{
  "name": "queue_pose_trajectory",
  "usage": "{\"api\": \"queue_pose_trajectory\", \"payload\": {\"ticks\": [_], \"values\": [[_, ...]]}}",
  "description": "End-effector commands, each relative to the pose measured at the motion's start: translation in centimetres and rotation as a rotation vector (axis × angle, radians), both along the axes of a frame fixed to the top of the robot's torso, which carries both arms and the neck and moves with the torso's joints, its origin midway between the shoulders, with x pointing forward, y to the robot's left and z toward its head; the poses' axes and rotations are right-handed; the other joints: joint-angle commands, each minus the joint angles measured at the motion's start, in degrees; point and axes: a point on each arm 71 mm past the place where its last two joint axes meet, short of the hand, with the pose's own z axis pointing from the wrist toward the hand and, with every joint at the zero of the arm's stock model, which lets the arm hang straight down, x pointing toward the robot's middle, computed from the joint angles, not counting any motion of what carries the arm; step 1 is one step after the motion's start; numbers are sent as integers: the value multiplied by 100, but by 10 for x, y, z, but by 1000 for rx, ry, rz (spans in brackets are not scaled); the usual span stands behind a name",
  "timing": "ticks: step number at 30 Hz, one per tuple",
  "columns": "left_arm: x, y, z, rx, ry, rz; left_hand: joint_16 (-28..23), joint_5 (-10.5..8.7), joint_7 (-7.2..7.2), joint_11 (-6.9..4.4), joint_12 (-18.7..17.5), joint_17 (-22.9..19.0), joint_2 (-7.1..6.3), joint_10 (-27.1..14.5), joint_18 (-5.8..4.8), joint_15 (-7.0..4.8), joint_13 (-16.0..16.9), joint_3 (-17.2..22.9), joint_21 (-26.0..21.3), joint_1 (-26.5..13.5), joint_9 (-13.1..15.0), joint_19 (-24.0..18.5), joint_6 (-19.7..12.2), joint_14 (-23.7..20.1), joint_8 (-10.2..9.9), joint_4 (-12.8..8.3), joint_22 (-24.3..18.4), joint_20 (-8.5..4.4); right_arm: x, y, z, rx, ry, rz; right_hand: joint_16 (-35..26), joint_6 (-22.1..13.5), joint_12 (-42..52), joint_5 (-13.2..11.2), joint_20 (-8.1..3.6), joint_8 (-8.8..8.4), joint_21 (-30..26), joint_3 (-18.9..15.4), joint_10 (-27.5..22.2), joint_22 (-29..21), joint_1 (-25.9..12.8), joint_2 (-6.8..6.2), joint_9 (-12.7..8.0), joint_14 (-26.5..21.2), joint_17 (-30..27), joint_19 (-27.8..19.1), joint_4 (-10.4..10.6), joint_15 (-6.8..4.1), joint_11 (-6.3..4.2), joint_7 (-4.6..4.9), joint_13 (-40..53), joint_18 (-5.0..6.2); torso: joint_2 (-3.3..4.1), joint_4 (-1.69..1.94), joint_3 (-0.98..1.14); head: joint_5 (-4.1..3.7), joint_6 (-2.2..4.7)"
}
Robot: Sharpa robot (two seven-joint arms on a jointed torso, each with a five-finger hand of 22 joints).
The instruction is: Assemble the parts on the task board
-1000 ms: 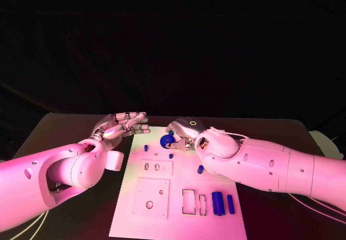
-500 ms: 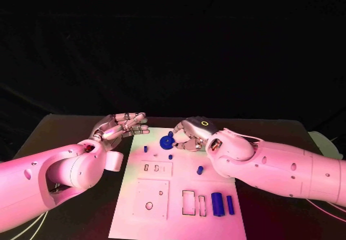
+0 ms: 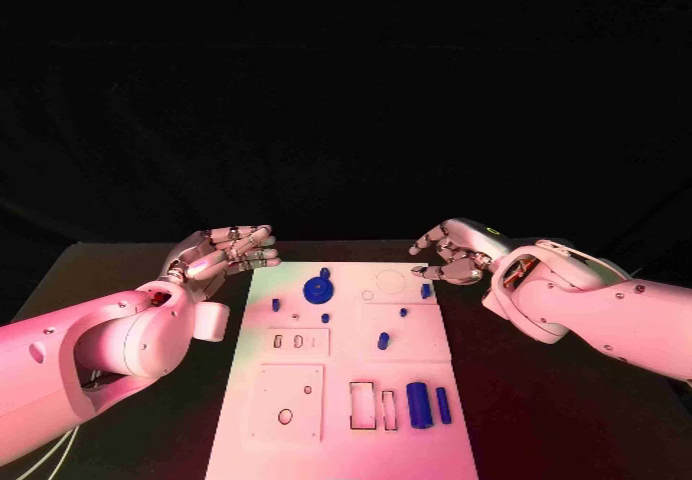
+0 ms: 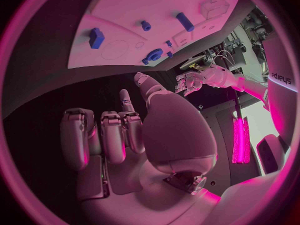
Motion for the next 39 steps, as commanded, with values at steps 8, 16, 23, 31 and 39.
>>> {"api": "queue_pose_trajectory", "payload": {"ticks": [8,16,23,31,39], "values": [[15,32,-4,12,-5,26,-213,-14,25,45,-117,-35,55,59,43,53,-3,31,-105,-3,-5,-241,41,-152,-79,-68,-70,80,-3,-29,-22,45,112,31,-36,-21,-56,-46,-12,-66,-72,-6,214,836,66,-49,-27,553,1353,-20,-61,-18,-15,24,1084,61,-89,-23,44,-77,-65],[16,35,-5,14,0,26,-231,-14,27,47,-127,-37,57,61,43,56,-3,36,-119,-3,-5,-265,43,-158,-86,-73,-79,91,-1,-30,-39,25,150,12,-29,-70,-63,-42,-6,-101,-89,-23,207,825,44,-65,-42,558,1368,-30,-63,-6,3,44,1077,64,-77,-18,37,-59,-86],[16,35,-6,16,8,25,-236,-14,29,48,-129,-37,57,61,44,57,-3,38,-121,-3,-5,-270,43,-160,-88,-74,-81,94,5,-28,-46,-13,157,-20,-30,-137,-82,-34,6,-132,-108,-61,185,814,-11,-78,-61,558,1367,-37,-47,10,21,63,1054,67,-66,-10,33,-66,-94],[16,36,-6,17,11,26,-240,-14,31,50,-132,-38,55,60,44,58,-3,38,-124,-5,-5,-274,43,-162,-90,-75,-82,96,9,-30,-49,-35,155,-51,-33,-256,-123,-27,23,-149,-147,-122,137,786,-62,-106,-88,557,1364,-61,-35,30,45,88,1005,76,-62,-19,37,-89,-123],[16,38,-6,18,12,29,-240,-14,31,50,-132,-38,55,60,44,58,-3,38,-124,-5,-5,-274,43,-162,-90,-75,-82,96,10,-27,-55,-46,168,-53,-22,-270,-120,-25,26,-149,-137,-127,140,795,-65,-105,-91,563,1384,-51,-34,32,48,91,1009,73,-60,-8,41,-74,-161]]}}
